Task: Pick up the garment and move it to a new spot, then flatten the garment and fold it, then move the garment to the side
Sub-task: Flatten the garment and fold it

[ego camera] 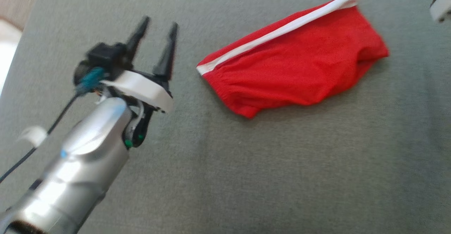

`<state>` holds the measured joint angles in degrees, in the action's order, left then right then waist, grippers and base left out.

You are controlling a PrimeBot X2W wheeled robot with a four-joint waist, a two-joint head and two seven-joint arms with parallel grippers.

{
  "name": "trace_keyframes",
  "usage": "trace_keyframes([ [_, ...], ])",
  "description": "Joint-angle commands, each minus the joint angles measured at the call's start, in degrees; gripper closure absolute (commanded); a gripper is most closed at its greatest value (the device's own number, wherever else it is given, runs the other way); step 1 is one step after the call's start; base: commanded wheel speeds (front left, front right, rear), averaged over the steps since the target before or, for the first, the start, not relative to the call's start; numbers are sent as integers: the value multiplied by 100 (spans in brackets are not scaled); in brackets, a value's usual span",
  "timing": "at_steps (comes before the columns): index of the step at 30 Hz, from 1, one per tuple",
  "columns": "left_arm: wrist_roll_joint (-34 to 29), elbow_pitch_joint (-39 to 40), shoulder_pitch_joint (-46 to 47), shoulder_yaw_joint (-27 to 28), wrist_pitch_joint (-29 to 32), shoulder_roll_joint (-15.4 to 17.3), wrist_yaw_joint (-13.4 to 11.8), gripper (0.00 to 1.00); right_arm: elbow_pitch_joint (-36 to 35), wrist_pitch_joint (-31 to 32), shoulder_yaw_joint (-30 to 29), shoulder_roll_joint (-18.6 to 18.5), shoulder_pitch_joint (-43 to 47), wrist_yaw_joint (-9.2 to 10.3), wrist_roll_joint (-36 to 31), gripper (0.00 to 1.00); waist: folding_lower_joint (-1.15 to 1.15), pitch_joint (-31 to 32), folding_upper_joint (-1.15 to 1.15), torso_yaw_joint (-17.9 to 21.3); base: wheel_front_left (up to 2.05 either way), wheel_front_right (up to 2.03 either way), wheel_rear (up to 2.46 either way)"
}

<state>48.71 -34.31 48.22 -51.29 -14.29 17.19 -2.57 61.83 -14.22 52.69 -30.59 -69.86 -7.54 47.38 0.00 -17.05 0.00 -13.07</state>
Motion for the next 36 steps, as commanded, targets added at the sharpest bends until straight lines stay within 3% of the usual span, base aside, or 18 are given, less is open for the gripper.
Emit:
trace_keyframes([
  [1, -93, 324, 77, 424, -66, 247, -81, 0, -282, -74, -238, -66, 96, 5, -42, 0, 0, 293, 0, 252, 0, 0, 0],
  [6, -618, 1365, -832, 1483, -69, 380, -386, 0, -1336, -76, -1856, 78, 1240, 5, -577, 0, 0, 722, 0, 536, 0, 0, 0],
  [7, -875, 1644, -1222, 1739, -70, 376, -471, 0, -1767, -76, -2531, 235, 1788, 5, -895, 0, 0, 853, 0, 631, 0, 0, 0],
  [9, -1042, 1871, -1613, 2014, -70, 315, -527, 0, -2210, -76, -3135, 478, 2359, 5, -1260, 0, 0, 980, 0, 745, 0, 0, 0],
  [15, -1435, 2181, -2694, 2571, -70, -14, -387, 0, -3323, -77, -4324, 1433, 4054, 5, -2383, 0, 0, 1326, 0, 993, 0, 0, 0],
  [20, -1800, 2232, -3449, 3003, -70, -369, -202, 0, -3952, -77, -4682, 2278, 5198, 5, -3051, 0, 0, 1500, 0, 1184, 0, 0, 0],
  [23, -1991, 2230, -3832, 3290, -71, -625, -82, 0, -4181, -77, -4783, 2566, 5739, 5, -3223, 0, 0, 1586, 0, 1244, 0, 0, 0],
  [29, -2348, 2143, -4186, 3698, -71, -984, 227, 0, -4320, -77, -4758, 2735, 6195, 5, -3450, 0, 0, 1646, 0, 1285, 0, 0, 0],
  [36, -2648, 2029, -4109, 3914, -71, -1129, 487, 0, -4348, -7, -4836, 2759, 6148, 5, -3534, 0, 0, 1560, 0, 1185, 0, 0, 0],
])
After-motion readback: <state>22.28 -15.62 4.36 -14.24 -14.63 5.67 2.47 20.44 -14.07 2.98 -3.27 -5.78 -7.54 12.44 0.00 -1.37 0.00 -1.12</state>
